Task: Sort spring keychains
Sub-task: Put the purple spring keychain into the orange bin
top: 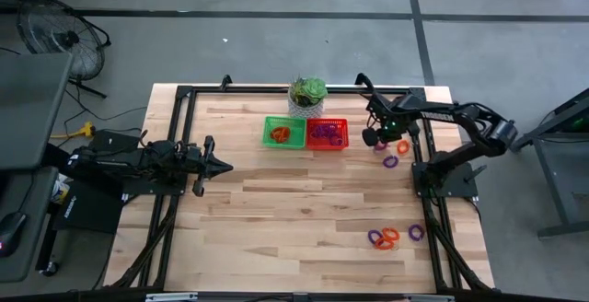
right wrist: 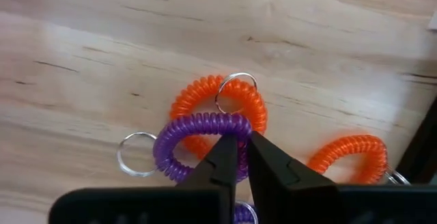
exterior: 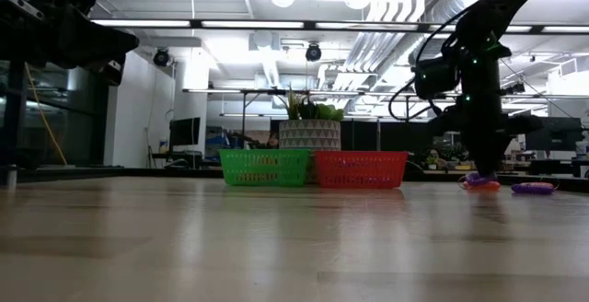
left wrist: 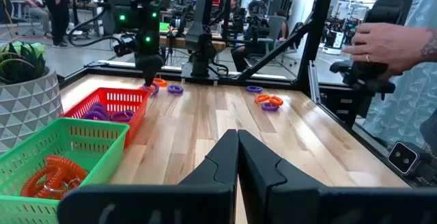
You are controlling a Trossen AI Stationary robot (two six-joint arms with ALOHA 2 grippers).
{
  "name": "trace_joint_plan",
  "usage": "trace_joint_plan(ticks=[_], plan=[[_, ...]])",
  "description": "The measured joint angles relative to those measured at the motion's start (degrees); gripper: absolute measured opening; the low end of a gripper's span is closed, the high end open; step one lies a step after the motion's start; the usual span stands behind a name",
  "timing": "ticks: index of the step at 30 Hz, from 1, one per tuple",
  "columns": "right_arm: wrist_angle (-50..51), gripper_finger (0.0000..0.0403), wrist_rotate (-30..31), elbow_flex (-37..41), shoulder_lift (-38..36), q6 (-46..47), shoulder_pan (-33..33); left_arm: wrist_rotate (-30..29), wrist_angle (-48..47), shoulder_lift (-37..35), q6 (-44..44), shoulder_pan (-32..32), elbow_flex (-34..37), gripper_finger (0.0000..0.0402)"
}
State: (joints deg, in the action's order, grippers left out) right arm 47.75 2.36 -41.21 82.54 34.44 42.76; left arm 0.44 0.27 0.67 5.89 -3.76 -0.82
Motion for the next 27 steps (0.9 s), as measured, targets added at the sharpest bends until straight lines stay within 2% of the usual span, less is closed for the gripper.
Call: trace_joint_plan(ticks=[19, 27], plan=[[0.28, 0.0016, -5.88, 0.00, -17.34, 3.05, -1.66, -0.01, 0.01, 0.00, -0.02, 0.01, 0.00, 0.0000], [-7.77, 0.0016, -10.32, 0.00, -21.11, 6.96, -5.59, -0.01, -0.01, 0.00, 0.00, 0.00, 0.00, 0.0000]])
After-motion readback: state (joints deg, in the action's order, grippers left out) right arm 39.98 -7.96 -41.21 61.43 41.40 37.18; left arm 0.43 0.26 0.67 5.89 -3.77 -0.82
